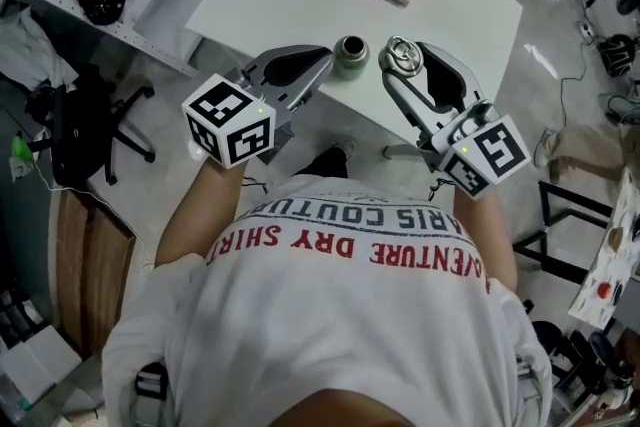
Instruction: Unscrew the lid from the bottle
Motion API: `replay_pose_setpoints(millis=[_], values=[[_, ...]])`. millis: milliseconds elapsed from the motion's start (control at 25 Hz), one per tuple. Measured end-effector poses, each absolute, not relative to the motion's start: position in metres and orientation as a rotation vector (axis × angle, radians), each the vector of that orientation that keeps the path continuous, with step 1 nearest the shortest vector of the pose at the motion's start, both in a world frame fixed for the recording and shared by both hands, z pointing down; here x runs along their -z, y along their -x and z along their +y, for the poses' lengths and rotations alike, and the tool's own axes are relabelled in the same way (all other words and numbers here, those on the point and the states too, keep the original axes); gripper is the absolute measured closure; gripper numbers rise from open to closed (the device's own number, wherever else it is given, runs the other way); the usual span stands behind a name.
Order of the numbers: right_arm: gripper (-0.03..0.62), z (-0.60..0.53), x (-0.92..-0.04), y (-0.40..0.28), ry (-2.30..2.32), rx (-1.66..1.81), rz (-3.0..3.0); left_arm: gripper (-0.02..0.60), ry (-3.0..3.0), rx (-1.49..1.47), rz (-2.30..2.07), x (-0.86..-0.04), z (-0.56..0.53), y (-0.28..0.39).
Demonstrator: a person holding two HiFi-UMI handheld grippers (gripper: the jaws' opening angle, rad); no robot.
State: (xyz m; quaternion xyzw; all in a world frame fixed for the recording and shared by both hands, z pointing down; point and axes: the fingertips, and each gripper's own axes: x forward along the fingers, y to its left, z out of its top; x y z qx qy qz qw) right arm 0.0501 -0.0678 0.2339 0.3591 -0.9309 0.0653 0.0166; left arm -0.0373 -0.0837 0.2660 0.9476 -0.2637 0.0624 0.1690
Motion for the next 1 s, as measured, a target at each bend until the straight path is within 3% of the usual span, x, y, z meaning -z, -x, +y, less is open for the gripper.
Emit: replay_pose_setpoints(millis=[480, 1000], values=[[0.356, -0.009, -0.181, -0.047, -1.086, -0.116, -2.959, 0.551, -2.774, -0.098, -0.865, -0.196, -0.026, 0.032], [0.356, 0.005, -0.18, -0.057, -1.132, -0.101, -2.921, 0.551, -2.793, -0.096, -0.835, -0.189, -0.008, 0.018]])
